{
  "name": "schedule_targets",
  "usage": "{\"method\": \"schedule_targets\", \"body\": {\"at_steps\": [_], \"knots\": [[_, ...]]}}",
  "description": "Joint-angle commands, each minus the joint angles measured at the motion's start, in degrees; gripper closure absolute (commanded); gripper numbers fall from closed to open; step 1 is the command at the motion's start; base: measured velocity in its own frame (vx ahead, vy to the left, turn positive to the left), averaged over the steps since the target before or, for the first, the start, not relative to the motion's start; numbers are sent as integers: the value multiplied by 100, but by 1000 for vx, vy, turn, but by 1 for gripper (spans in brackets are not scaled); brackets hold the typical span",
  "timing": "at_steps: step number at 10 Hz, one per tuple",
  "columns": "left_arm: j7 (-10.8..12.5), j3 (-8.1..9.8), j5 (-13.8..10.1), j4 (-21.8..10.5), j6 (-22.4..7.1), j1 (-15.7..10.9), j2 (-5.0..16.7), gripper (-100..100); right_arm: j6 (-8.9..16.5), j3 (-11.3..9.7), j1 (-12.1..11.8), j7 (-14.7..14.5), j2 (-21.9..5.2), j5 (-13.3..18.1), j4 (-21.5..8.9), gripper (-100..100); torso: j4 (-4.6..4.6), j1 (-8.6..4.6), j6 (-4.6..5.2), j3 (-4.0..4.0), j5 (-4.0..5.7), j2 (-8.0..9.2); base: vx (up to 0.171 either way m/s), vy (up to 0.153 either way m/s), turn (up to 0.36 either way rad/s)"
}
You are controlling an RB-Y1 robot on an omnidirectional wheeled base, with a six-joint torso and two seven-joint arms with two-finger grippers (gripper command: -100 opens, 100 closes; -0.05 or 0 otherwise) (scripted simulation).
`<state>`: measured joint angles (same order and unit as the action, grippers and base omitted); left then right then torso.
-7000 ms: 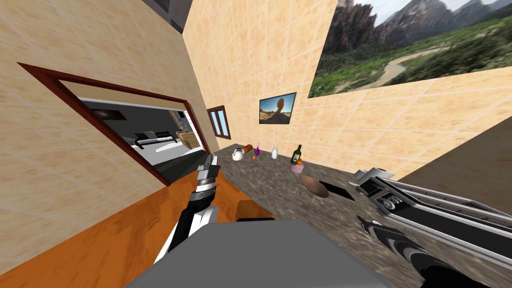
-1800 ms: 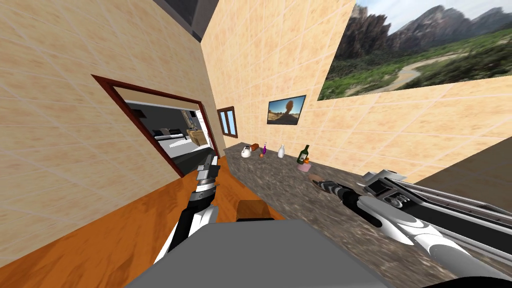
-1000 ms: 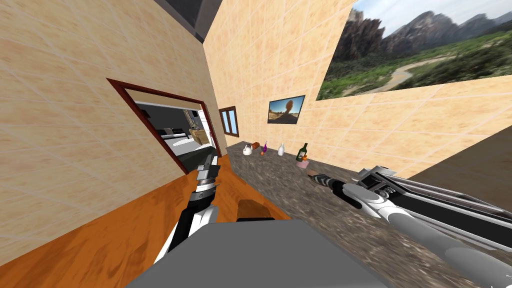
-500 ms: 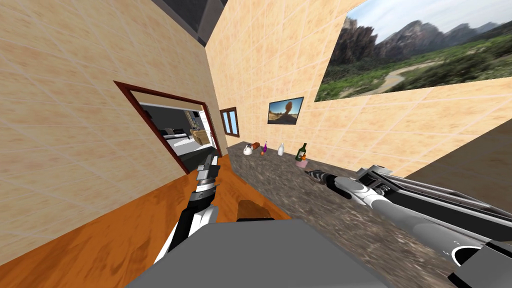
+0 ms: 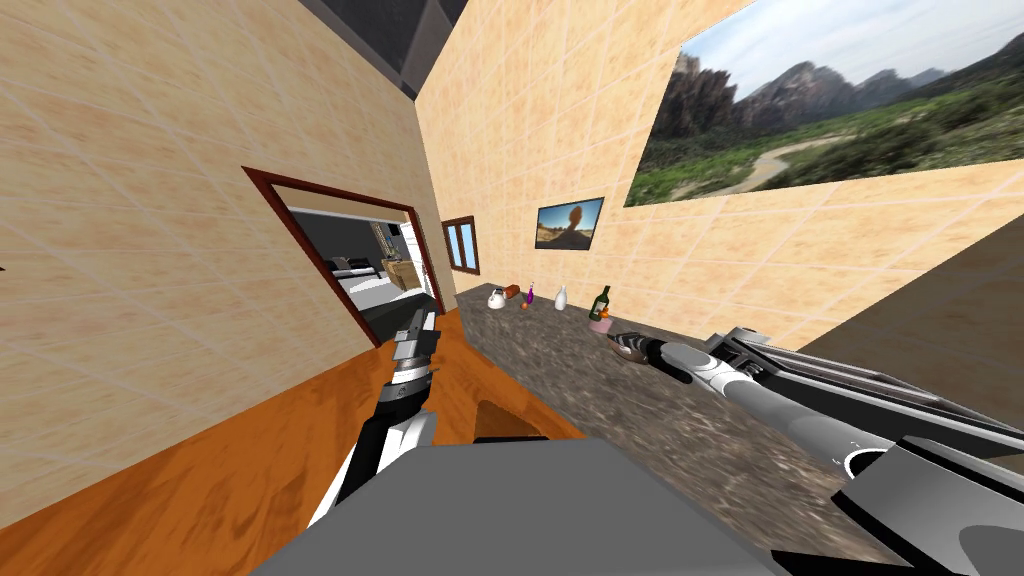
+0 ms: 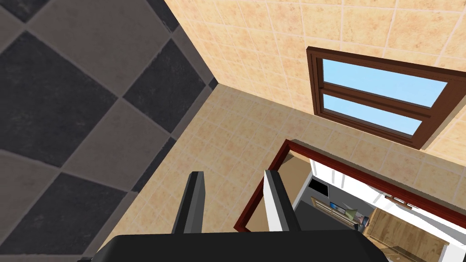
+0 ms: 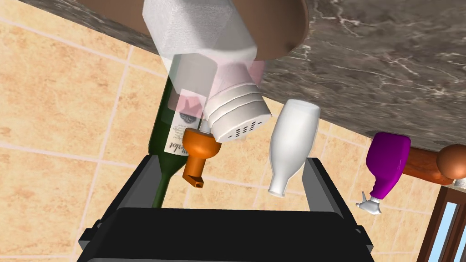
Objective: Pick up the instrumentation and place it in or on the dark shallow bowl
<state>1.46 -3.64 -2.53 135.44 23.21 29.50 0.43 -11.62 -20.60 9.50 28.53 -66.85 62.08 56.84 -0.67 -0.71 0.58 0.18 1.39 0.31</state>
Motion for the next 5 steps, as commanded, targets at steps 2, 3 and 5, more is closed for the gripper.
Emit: {"method": "schedule_targets", "body": {"at_steps": [2,3,5], "knots": [[0,0,0,0,0,-1,0,0,-167,-423,463,391,-44,439,-461,-100,5,6,0,-16,0,31,-123,22,29],[0,0,0,0,0,-1,0,0,-167,-571,649,487,-44,481,-621,-100,10,8,3,-27,-2,48,-76,11,-10],[0,0,0,0,0,0,0,0,-167,-571,997,487,-44,481,-730,-100,5,2,1,-13,-1,20,-10,0,-3]]}}
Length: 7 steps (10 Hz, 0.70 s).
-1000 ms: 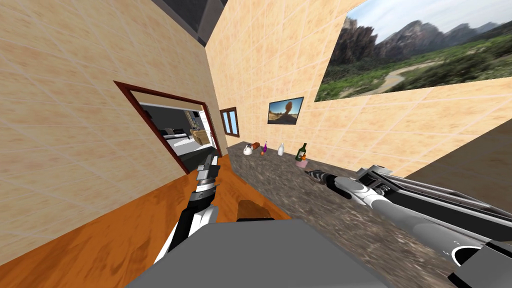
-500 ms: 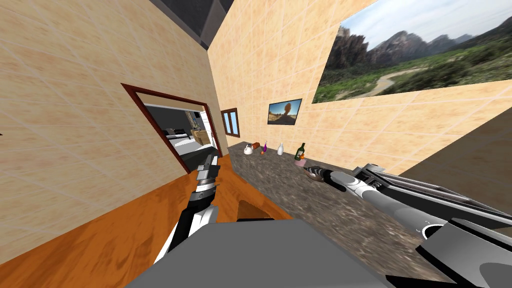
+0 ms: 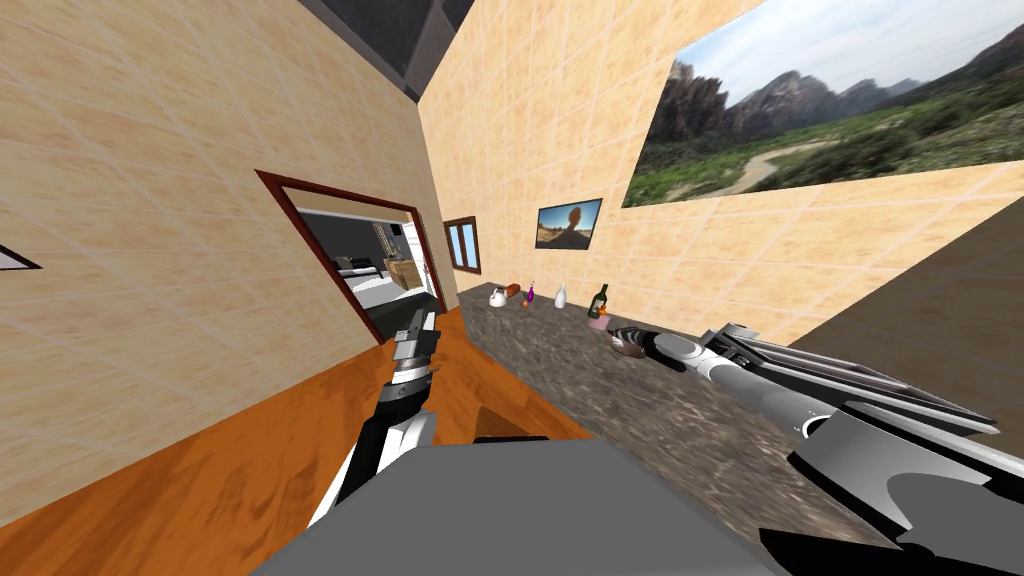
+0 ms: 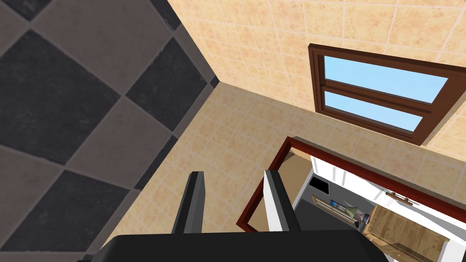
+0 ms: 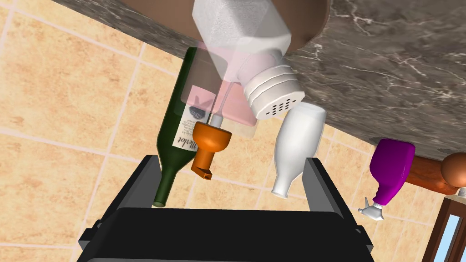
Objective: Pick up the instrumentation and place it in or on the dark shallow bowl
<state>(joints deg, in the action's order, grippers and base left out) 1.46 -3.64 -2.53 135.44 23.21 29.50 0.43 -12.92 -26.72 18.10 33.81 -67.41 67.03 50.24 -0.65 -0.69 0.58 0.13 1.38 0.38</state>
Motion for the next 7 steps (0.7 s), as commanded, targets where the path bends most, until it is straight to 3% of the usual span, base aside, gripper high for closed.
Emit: {"method": "schedule_targets", "body": {"at_steps": [1,2,3,5,7], "knots": [[0,0,0,0,0,0,0,0,-37,41,182,-41,13,-14,-70,-100,0,0,0,0,0,0,13,-3,5],[0,0,0,0,0,0,0,0,-164,-325,392,349,-90,300,-273,-100,-2,-1,1,4,1,-6,-107,10,44],[0,0,0,0,0,-1,0,0,-164,-494,549,502,-90,458,-403,-100,3,2,2,-12,1,25,-145,31,15],[0,0,0,0,0,-1,0,0,-164,-587,923,536,-90,469,-733,-100,8,7,4,-19,-1,33,-52,14,-9],[0,0,0,0,0,0,0,0,-164,-587,1152,536,-90,469,-733,-100,0,0,1,-1,0,0,12,-6,2]]}}
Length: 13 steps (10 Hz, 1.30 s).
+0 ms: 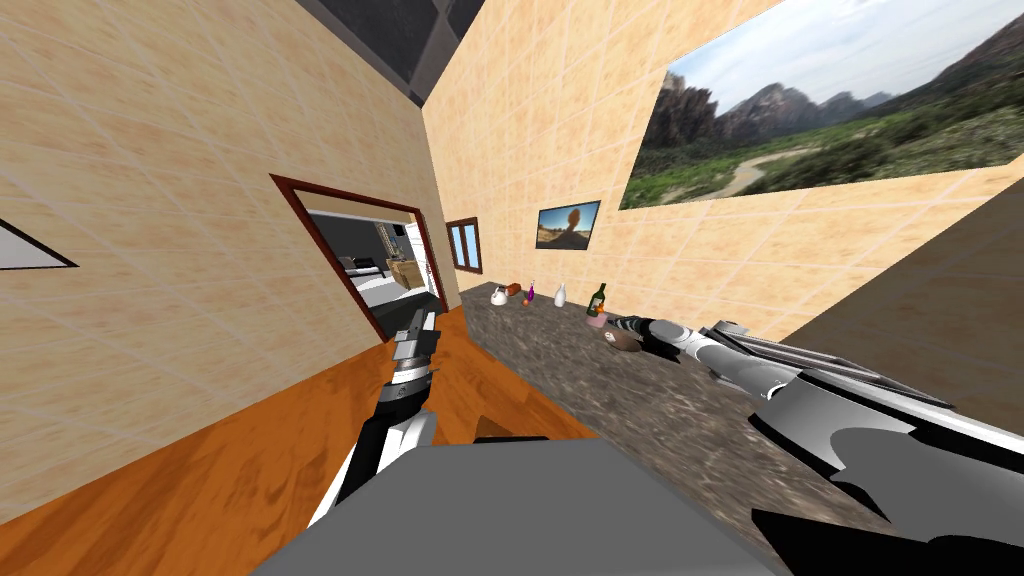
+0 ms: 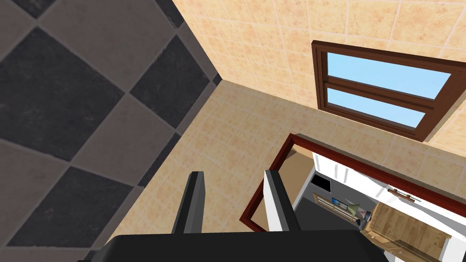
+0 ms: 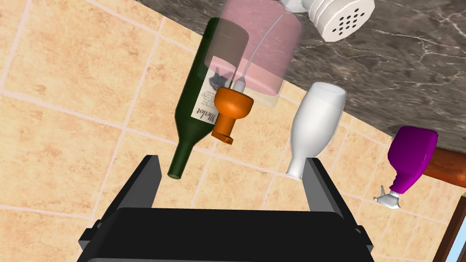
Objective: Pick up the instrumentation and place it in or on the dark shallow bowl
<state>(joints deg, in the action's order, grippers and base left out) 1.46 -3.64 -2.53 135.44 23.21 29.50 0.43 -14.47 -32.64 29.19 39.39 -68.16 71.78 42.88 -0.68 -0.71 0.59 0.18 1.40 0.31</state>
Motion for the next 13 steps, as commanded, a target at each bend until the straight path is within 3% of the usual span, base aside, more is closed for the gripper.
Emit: {"method": "schedule_targets", "body": {"at_steps": [1,3,5,8,9,13], "knots": [[0,0,0,0,0,0,0,0,-137,-286,286,286,-119,286,-286,-100,0,0,0,0,0,0,-109,22,43],[0,0,0,0,0,-1,0,0,-137,-565,606,511,-119,477,-628,-100,12,2,4,-28,-2,49,-107,7,4],[0,0,0,0,0,0,0,0,-137,-622,938,555,-119,477,-659,-100,6,6,2,-14,-3,22,-10,11,-3],[0,0,0,0,0,0,0,0,-121,-616,984,610,-122,468,-646,-100,0,1,2,0,0,0,7,0,2],[0,0,0,0,0,0,0,0,-143,-590,992,529,-109,450,-675,0,0,-1,3,-1,1,2,0,0,0],[0,0,0,0,0,0,0,0,-141,-593,992,536,-110,452,-672,0,0,-1,3,-2,1,4,0,0,0]]}}
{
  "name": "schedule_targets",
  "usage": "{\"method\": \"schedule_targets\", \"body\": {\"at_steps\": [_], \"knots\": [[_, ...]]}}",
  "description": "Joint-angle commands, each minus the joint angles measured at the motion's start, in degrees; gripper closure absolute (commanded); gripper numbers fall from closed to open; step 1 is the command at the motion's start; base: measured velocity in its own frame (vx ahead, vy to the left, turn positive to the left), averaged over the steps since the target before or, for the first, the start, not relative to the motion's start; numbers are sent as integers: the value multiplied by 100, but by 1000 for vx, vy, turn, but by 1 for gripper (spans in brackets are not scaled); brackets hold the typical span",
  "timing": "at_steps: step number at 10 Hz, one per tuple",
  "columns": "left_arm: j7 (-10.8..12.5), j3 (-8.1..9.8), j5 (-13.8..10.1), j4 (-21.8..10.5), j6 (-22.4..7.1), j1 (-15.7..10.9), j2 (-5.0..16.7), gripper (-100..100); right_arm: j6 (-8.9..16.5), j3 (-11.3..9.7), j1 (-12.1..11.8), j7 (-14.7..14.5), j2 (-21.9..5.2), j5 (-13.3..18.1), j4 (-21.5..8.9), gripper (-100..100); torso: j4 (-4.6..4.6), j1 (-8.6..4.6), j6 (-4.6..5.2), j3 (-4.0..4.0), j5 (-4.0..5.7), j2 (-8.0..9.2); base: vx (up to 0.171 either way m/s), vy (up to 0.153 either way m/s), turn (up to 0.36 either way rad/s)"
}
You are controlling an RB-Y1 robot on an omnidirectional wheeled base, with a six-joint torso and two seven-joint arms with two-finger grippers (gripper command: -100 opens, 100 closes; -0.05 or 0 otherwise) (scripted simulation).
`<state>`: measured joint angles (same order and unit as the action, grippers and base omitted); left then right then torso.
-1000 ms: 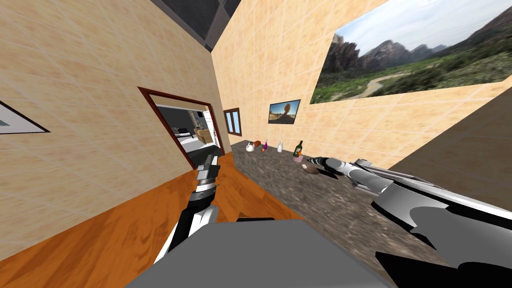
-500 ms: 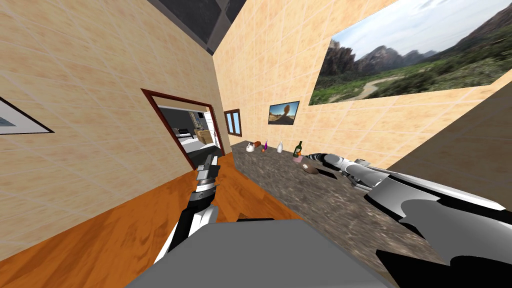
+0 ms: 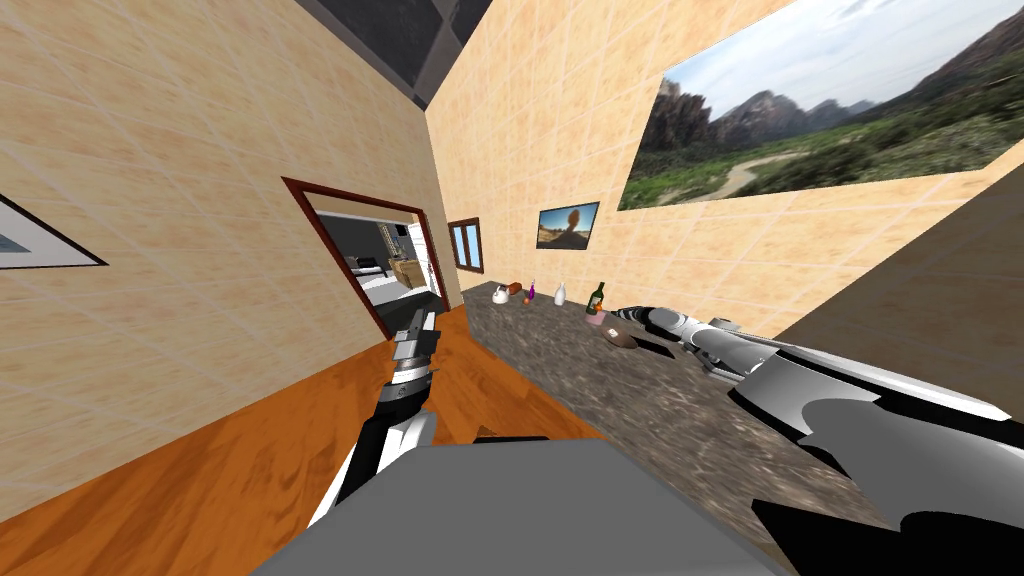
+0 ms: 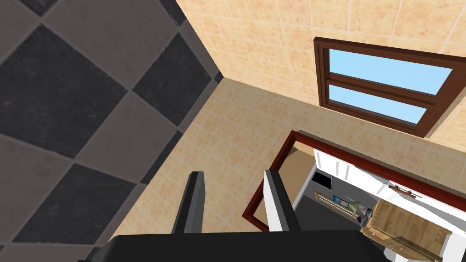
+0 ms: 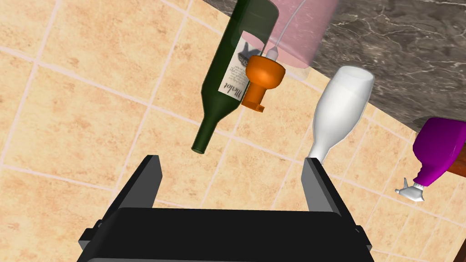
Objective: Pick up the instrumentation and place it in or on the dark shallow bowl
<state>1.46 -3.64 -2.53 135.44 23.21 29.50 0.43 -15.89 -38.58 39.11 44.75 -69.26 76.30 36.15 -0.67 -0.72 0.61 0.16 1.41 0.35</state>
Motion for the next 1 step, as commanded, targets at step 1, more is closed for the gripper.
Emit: {"method": "schedule_targets", "body": {"at_steps": [1], "knots": [[0,0,0,0,0,0,0,0,0,0,0,0,0,0,0,0,0,0,0,0,0,0,0,0,0]]}}
